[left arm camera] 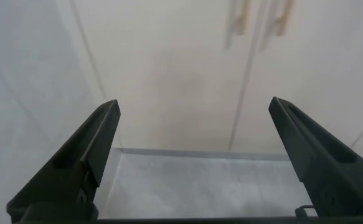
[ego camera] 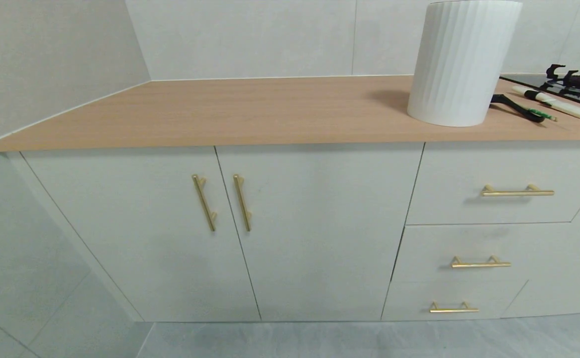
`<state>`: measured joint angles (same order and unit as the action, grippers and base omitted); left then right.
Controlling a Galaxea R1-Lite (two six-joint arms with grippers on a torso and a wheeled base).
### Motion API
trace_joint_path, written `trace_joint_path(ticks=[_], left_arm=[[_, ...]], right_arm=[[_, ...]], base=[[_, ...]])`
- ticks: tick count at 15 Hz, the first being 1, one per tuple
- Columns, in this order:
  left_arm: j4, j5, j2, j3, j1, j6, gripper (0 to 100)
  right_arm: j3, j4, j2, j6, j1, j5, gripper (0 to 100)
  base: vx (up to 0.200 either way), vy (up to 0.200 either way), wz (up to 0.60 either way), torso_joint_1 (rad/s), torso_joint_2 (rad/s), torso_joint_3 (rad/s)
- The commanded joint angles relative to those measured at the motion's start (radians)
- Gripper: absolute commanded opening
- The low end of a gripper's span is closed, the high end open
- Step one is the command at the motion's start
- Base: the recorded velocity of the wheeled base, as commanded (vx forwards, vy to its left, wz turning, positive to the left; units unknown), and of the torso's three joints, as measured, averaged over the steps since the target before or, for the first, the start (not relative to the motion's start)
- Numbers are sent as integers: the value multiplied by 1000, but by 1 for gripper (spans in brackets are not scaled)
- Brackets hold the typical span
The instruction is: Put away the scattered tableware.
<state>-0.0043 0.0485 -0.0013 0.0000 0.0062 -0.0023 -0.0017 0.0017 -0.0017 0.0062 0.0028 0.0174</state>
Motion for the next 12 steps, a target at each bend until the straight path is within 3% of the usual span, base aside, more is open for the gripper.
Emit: trace_joint_path(ticks=[1,9,12], left_arm=[[0,1,1,0,0,-1,100],[0,1,1,0,0,-4,100],[0,1,1,0,0,-5,100]], right_arm=[[0,0,2,0,0,1,100],[0,0,2,1,0,-1,100],[0,0,2,1,0,-1,100]], base=[[0,-200,0,12,12,2],[0,-200,0,3,0,1],[0,0,0,0,0,0]])
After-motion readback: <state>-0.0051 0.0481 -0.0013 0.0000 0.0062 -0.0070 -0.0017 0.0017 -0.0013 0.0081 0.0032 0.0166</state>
